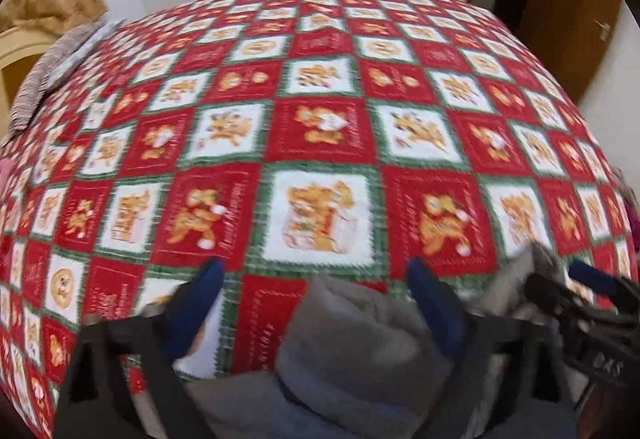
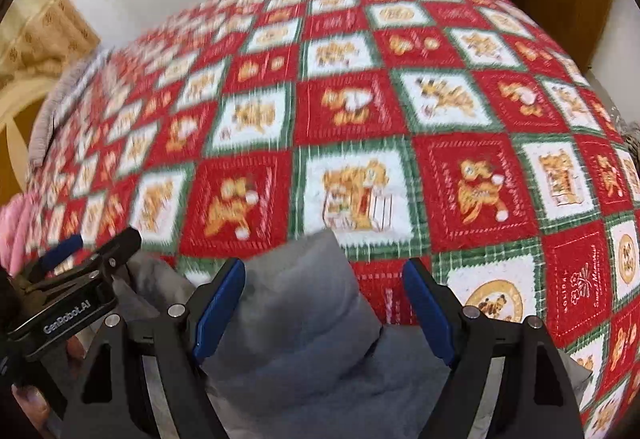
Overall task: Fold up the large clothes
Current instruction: 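Grasp the jacket hem with the left tool while the right tool grasps it too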
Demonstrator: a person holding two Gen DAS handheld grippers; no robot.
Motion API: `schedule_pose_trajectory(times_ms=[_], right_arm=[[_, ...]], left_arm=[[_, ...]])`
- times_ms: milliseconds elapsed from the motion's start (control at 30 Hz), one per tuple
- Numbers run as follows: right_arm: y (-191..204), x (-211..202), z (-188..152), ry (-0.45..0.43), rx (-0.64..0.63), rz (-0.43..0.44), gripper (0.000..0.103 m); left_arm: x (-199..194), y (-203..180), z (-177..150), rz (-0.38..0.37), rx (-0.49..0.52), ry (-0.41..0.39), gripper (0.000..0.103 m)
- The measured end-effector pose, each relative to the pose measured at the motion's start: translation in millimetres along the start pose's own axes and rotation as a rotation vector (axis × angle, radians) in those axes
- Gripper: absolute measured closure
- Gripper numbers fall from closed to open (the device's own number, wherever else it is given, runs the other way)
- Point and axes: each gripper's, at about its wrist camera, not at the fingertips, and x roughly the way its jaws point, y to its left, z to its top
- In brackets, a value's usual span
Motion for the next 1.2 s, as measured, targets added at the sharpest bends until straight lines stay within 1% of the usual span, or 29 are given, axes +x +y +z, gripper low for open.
schedule_pose_trajectory(times_ms=[33, 67, 100, 133, 167, 233, 300, 433, 567, 733, 900, 1033, 1100, 1200], right_arm=[[-0.6, 0.7, -1.5, 0.004, -0.009, 0.000, 0.025], [-2.0, -1.7, -2.9, -0.003, -0.022, 0.001, 0.032], [-3.2, -5.2, -4.6, -0.003, -0.034, 0.004, 0.053], [-4.3, -6.7, -6.8, 0.008, -0.040, 0.021, 0.071], [-5.9, -8.4, -9.7, 0.019, -0.044, 0.031, 0.075], [-7.2, -16.7, -17.3, 0.008, -0.065, 0.019, 0.089], [-6.4, -27.9, -25.8, -0.010, -0.100, 0.009, 0.093], [-10.9, -58.0, -47.4, -0.059, -0.145, -0.005, 0.097], [-20.7, -78.5, -69.0, -0.091, -0.156, -0.012, 0.099], [-30.9, -88.5, -99.1, -0.108, -0.173, -0.012, 0.100], [-41.5, -87.4, -123.6, -0.116, -0.181, -0.027, 0.100], [-48.9, -80.7, -135.6, -0.105, -0.171, -0.029, 0.100], [-50.0, -76.2, -142.9, -0.108, -0.185, -0.043, 0.100], [-50.3, -68.5, -151.6, -0.118, -0.212, -0.072, 0.100]], left_arm=[[-0.8, -1.3, -3.6, -0.024, 0.010, 0.011, 0.041], [-2.8, -2.0, -7.7, -0.050, 0.019, 0.018, 0.054], [-4.8, -3.2, -9.8, -0.063, 0.027, 0.020, 0.060], [-10.3, -3.4, -14.3, -0.068, 0.039, 0.007, 0.069], [-16.3, -4.1, -18.1, -0.055, 0.056, -0.012, 0.076], [-27.9, -4.2, -25.8, -0.046, 0.081, -0.043, 0.086], [-38.4, -1.6, -33.0, -0.035, 0.097, -0.068, 0.089], [-63.9, 8.5, -58.0, -0.031, 0.126, -0.133, 0.092], [-77.4, 15.9, -84.9, -0.015, 0.153, -0.171, 0.093], [-80.2, 21.0, -114.0, -0.027, 0.148, -0.178, 0.093], [-77.2, 12.9, -134.9, -0.027, 0.172, -0.173, 0.093], [-70.8, 12.7, -147.6, -0.034, 0.169, -0.150, 0.093], [-62.9, 13.7, -153.7, -0.031, 0.168, -0.126, 0.093], [-59.2, 13.1, -161.2, -0.025, 0.173, -0.116, 0.093]])
